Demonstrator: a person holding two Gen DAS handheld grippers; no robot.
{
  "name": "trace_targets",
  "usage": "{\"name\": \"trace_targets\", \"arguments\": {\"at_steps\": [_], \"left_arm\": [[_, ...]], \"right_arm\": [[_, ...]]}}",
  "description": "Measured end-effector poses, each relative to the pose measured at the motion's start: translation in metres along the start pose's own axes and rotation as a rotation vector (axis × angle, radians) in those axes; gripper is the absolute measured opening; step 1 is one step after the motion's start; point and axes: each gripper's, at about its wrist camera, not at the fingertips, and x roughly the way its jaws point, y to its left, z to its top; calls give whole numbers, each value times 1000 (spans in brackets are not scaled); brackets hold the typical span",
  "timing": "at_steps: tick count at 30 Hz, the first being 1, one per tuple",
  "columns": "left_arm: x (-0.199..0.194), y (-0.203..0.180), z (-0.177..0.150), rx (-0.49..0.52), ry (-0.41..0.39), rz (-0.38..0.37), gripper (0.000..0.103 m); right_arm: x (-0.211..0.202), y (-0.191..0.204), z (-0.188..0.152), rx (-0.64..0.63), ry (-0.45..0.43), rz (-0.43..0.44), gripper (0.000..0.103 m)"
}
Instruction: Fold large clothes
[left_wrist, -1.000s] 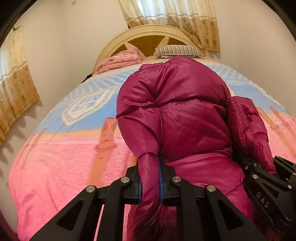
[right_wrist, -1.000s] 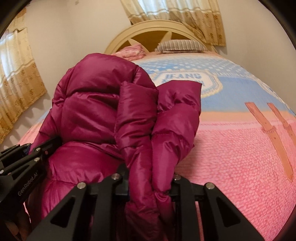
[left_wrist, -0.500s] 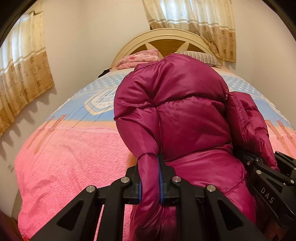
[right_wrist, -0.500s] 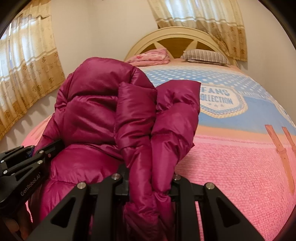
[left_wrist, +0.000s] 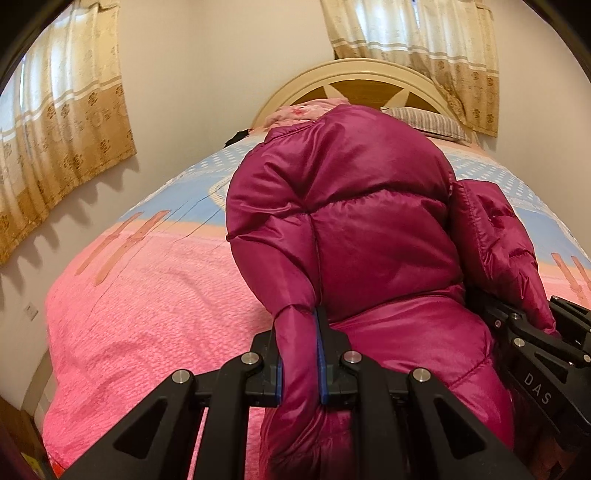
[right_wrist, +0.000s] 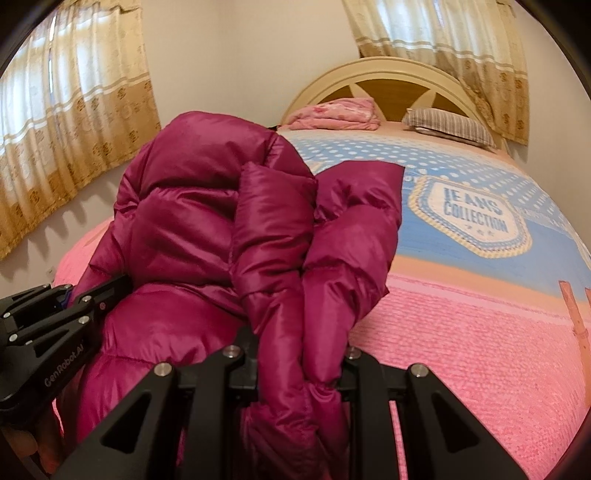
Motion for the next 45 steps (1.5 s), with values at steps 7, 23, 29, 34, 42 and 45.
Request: {"name": "trace_targets", "arguments": {"at_steps": [7, 23, 29, 34, 42, 45], "left_arm": [[10, 25, -10, -27, 29, 24, 14], [48, 46, -32, -65, 117, 40, 14], [54, 45, -36, -58, 117, 46, 15], [60, 42, -41, -53, 117, 61, 22], [66, 37, -43, -58, 119, 85, 34], [67, 36, -44, -59, 116, 109, 44]], "right_arm": [[15, 17, 0, -42, 36, 30, 23], [50, 32, -16, -64, 129, 55, 23], [52, 33, -18, -60, 140, 56, 23], [58, 34, -20, -55, 154, 49, 24], [64, 30, -20, -22, 166, 58, 35], [66, 28, -20, -15, 170, 59, 40]]}}
